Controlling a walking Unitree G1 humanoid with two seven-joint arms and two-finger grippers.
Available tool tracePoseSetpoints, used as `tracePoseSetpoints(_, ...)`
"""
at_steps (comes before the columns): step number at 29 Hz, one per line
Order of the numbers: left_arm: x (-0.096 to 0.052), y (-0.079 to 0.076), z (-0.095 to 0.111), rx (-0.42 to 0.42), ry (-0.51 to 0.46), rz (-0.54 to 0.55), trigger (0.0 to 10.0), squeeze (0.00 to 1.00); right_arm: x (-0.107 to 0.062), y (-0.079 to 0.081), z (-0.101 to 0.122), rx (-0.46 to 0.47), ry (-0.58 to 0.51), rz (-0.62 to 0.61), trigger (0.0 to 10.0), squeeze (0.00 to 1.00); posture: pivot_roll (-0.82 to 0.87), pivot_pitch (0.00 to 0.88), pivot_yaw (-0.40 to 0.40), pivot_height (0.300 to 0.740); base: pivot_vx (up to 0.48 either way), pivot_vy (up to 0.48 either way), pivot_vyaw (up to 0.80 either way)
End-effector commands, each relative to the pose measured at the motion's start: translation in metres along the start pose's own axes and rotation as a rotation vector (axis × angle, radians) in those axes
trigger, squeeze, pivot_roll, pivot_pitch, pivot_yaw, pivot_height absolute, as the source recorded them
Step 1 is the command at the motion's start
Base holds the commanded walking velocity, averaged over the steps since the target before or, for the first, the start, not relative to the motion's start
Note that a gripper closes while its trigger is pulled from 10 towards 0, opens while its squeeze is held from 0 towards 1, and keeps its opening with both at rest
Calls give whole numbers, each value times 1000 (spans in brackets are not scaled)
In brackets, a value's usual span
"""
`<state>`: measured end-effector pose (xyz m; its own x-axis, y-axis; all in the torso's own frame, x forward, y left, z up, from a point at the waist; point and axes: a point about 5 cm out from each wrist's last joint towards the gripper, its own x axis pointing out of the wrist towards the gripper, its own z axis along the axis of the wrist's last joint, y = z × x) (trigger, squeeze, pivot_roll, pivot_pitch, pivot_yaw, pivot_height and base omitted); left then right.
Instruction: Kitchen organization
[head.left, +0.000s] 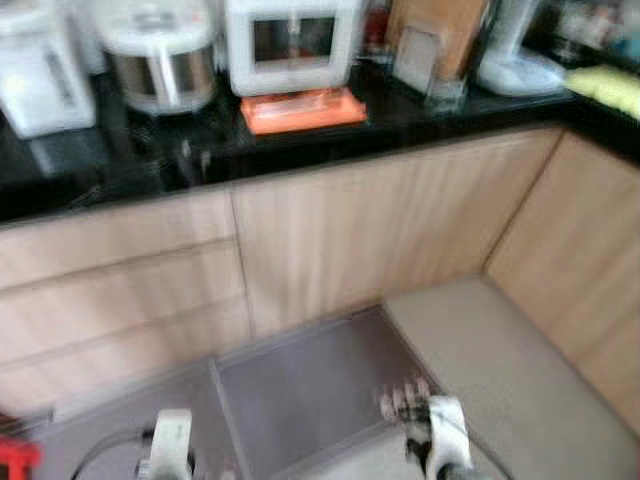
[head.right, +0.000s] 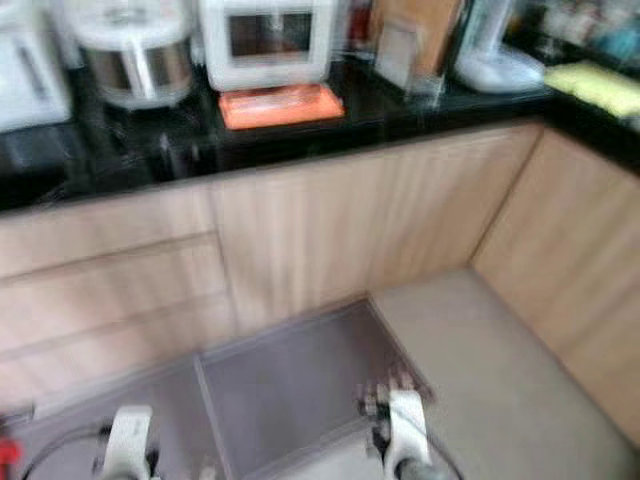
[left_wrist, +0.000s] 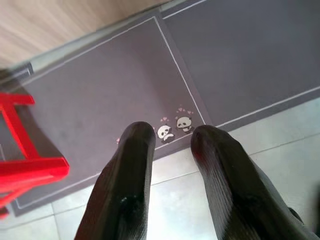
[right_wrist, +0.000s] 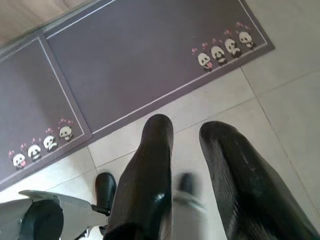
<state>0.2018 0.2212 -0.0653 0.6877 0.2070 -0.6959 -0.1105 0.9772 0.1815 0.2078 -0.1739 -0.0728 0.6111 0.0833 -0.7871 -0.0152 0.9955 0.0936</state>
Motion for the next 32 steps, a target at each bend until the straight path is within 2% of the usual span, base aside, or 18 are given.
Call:
tracePoseSetpoints(1, -1, -5, -2, 6, 10, -17, 10000, 0, -1, -6, -2, 4, 11, -14, 10000, 0, 32, 0, 1, 740, 0, 0, -700)
tracePoseSetpoints(8, -1, -8, -3, 34, 8, -38, 10000, 0, -1, -6, -1, 8, 8, -17, 10000, 0, 25, 0, 0, 740, 0, 0, -703)
tracePoseSetpoints(17, -1, -8, -5, 14, 17, -41, 10000, 0, -1, -7, 1, 6, 7, -18, 10000, 0, 23, 1, -4, 740, 0, 0, -703)
tracePoseSetpoints(21, -1, -8, -5, 65, 11, -37, 10000, 0, -1, -7, 1, 3, 8, -18, 10000, 0, 23, 0, -9, 740, 0, -77, -702)
tracePoseSetpoints(23, -2, -8, -5, 65, 12, -38, 10000, 0, -1, -8, 1, 1, 8, -18, 10000, 0, 27, 0, -11, 740, 0, -480, -706)
tracePoseSetpoints(24, -2, -7, -7, 19, 18, -31, 10000, 0, -1, -7, 2, -4, 9, -16, 10000, 0, 26, 0, -12, 740, 0, 0, -700)
tracePoseSetpoints(26, -2, -6, -8, -2, 21, -26, 10000, 0, -1, -7, 2, -7, 8, -15, 10000, 0, 20, 0, -9, 740, 0, 0, -703)
tracePoseSetpoints(32, -3, -6, -10, 25, 31, -38, 10000, 0, -1, -7, 1, -8, 10, -13, 10000, 0, 25, 0, -9, 740, 0, 0, -702)
